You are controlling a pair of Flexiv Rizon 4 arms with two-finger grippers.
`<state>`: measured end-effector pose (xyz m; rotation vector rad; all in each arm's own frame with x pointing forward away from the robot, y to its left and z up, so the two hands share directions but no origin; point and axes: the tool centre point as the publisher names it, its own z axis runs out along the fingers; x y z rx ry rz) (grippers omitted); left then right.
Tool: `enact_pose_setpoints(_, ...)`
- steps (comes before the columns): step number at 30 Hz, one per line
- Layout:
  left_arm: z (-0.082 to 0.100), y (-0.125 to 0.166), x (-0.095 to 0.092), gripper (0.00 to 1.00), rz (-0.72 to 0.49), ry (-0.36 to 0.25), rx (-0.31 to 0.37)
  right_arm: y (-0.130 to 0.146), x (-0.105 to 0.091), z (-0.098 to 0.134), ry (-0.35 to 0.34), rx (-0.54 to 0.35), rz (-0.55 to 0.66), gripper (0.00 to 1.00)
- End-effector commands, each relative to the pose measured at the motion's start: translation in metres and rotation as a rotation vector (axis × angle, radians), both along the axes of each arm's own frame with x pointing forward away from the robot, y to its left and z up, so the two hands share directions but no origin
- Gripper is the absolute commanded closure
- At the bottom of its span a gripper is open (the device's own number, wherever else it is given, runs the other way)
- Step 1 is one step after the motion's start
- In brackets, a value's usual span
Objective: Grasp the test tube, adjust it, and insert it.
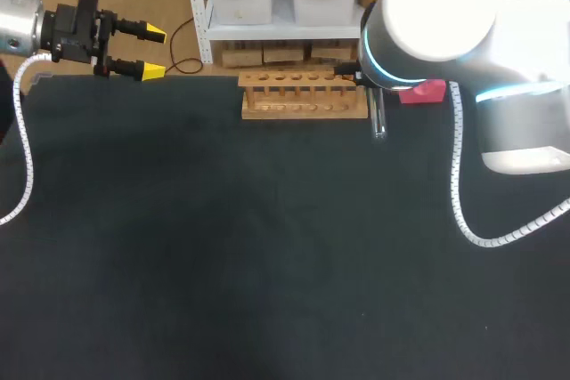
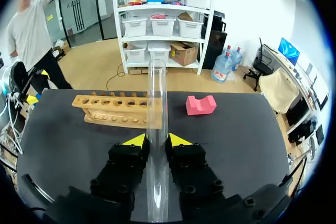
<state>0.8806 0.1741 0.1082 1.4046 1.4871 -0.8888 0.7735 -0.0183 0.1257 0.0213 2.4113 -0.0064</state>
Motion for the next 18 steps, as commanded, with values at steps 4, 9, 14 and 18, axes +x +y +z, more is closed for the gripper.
enact_pose_setpoints(4,0.000,0.000,0.001,0.00,-0.001,-0.001,0.001,0.019,0.018,-0.016,-0.007,-0.010,-0.053,1.00)
enact_pose_setpoints(9,0.000,0.000,0.001,0.00,-0.001,-0.001,0.001,0.028,0.029,-0.026,-0.008,-0.004,-0.066,1.00)
enact_pose_setpoints(14,0.000,0.000,0.001,0.00,-0.001,-0.001,0.001,0.037,0.037,-0.035,-0.004,0.003,-0.065,1.00)
enact_pose_setpoints(18,0.000,0.000,0.001,0.00,-0.001,-0.001,0.001,0.041,0.044,-0.044,-0.001,0.010,-0.066,1.00)
